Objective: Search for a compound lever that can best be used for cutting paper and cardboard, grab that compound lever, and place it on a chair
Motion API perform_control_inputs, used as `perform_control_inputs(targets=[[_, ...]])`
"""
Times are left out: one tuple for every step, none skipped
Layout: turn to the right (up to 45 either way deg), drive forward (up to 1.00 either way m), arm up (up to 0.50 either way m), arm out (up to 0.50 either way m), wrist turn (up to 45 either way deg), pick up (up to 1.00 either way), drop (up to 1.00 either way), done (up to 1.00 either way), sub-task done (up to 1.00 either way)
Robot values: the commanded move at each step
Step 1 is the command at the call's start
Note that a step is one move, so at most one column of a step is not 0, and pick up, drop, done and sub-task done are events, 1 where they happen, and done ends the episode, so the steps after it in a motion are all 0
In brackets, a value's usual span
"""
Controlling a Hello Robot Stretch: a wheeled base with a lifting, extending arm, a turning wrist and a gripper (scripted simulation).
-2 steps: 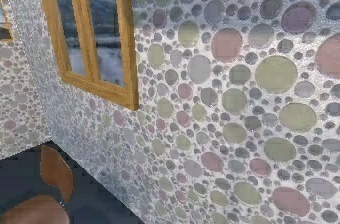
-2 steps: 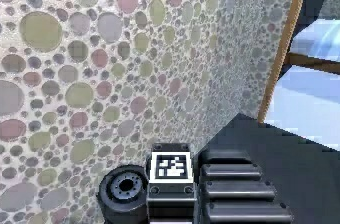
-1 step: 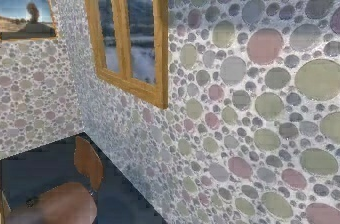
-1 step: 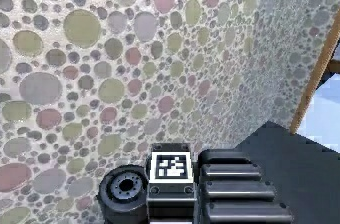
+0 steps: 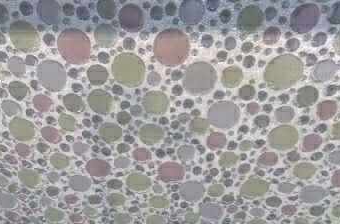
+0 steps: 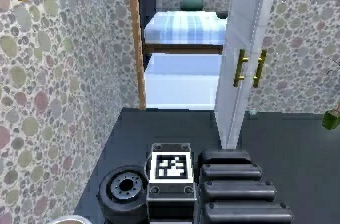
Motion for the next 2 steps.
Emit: perform_control_inputs(targets=[[45.0,0.00,0.00,0.00,0.0,0.00,0.00,0.00,0.00],[15.0,0.00,0.00,0.00,0.0,0.00,0.00,0.00,0.00]])
